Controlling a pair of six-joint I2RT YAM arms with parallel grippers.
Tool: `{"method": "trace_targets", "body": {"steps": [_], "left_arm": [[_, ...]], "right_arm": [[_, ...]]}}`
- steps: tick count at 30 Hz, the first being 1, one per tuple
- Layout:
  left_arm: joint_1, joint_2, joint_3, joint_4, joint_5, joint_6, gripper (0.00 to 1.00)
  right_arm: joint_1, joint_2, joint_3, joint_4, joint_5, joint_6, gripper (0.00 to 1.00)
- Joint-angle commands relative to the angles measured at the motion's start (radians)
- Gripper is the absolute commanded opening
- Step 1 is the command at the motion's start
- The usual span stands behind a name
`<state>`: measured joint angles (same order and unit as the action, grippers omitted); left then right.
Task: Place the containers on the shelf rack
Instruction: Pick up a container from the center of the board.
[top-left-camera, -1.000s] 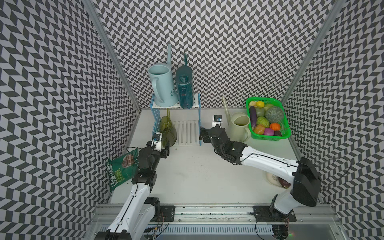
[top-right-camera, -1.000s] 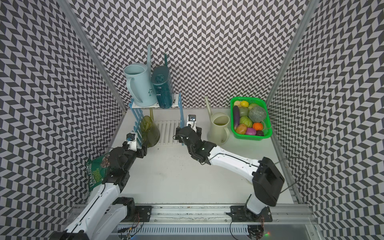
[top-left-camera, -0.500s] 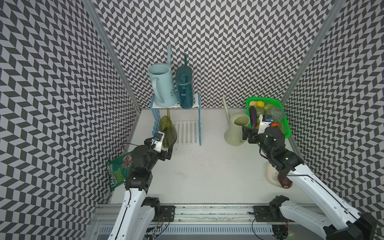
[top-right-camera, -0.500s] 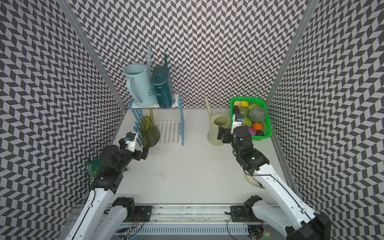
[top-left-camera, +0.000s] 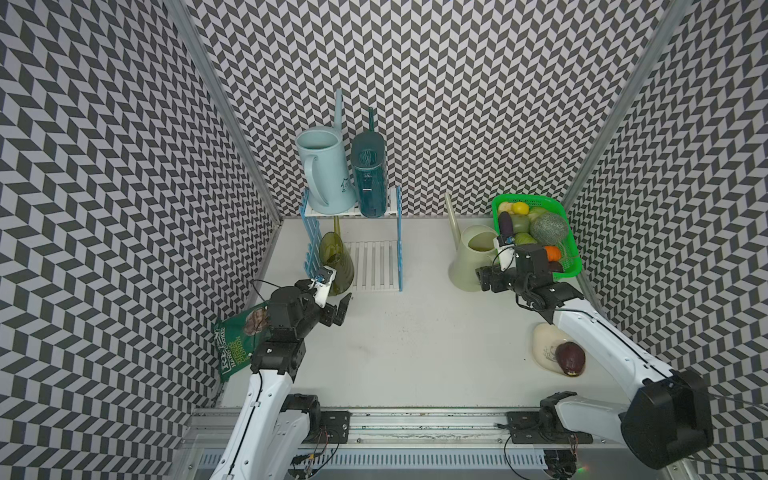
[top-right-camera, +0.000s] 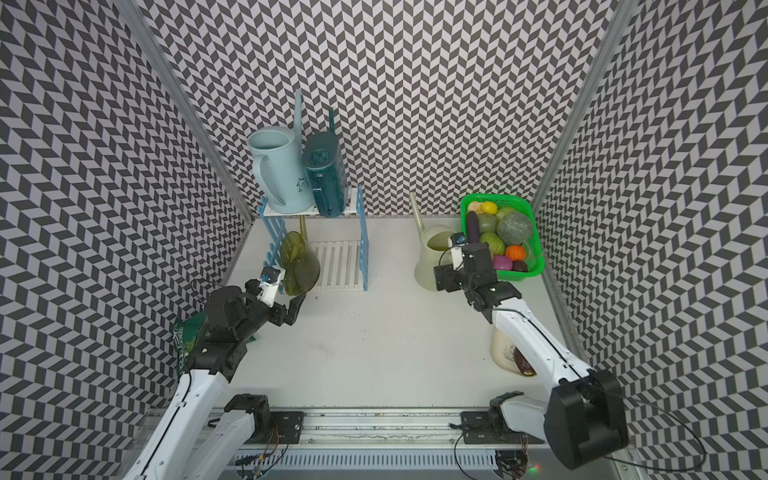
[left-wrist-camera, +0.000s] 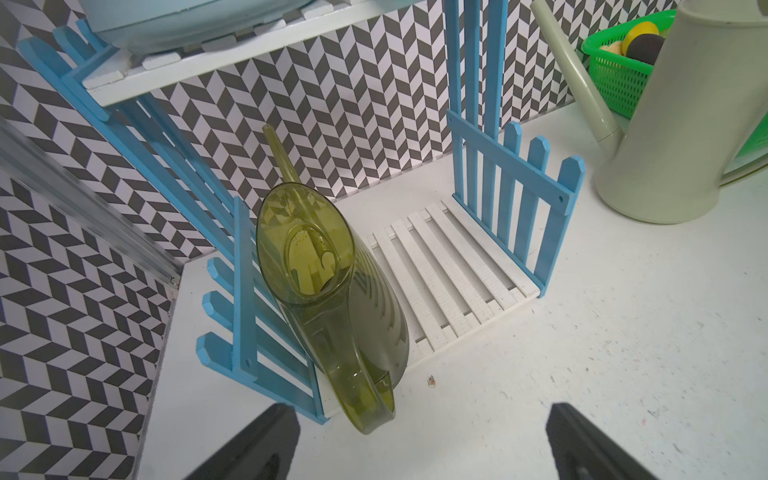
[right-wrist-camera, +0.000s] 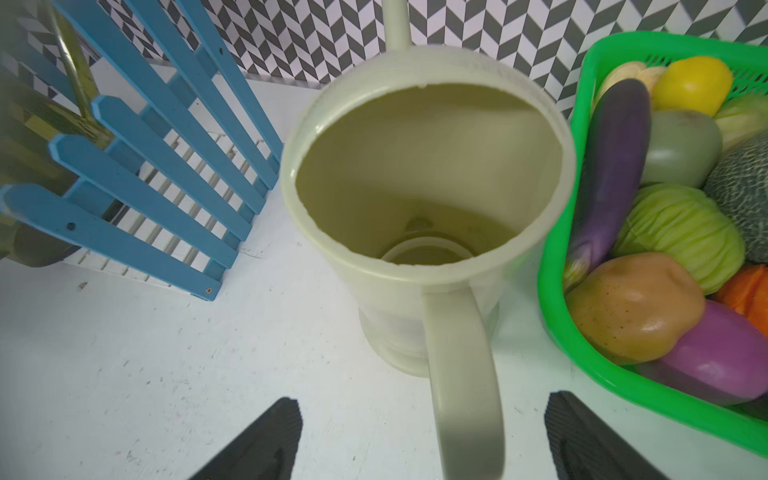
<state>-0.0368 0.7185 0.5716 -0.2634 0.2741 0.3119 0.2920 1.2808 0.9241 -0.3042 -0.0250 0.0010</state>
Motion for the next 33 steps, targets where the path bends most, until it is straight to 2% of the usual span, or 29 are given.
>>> {"method": "trace_targets", "body": {"steps": [1,4,9,15,19,28,33], "left_arm": [[0.005,0.011,0.031,-0.020,-0.011,0.007,1.00],[0.006,0.007,0.030,-0.021,-0.016,0.007,1.00],[0.006,0.021,0.031,-0.019,-0.014,0.006,1.00],[0.008,0.036,0.033,-0.018,-0.012,0.005,1.00],[0.008,0.035,0.030,-0.014,-0.015,0.004,1.00],[0.009,0.044,0.032,-0.016,-0.028,-0.002,1.00],[0.011,0.054,0.033,-0.016,-0.027,-0.002,1.00]], "right_arm": [[-0.002,0.053,0.037,0.059,-0.040,-0.026,0.74],[-0.001,0.063,0.022,0.083,-0.050,-0.012,0.56],[0.001,0.015,-0.003,0.097,-0.061,-0.003,0.35],[0.030,-0.042,0.000,0.041,-0.064,0.009,0.28],[0.077,-0.100,-0.007,-0.006,-0.046,0.038,0.16],[0.194,-0.279,-0.024,-0.175,0.025,0.137,0.14],[0.240,-0.411,-0.044,-0.222,0.004,0.169,0.06]]}}
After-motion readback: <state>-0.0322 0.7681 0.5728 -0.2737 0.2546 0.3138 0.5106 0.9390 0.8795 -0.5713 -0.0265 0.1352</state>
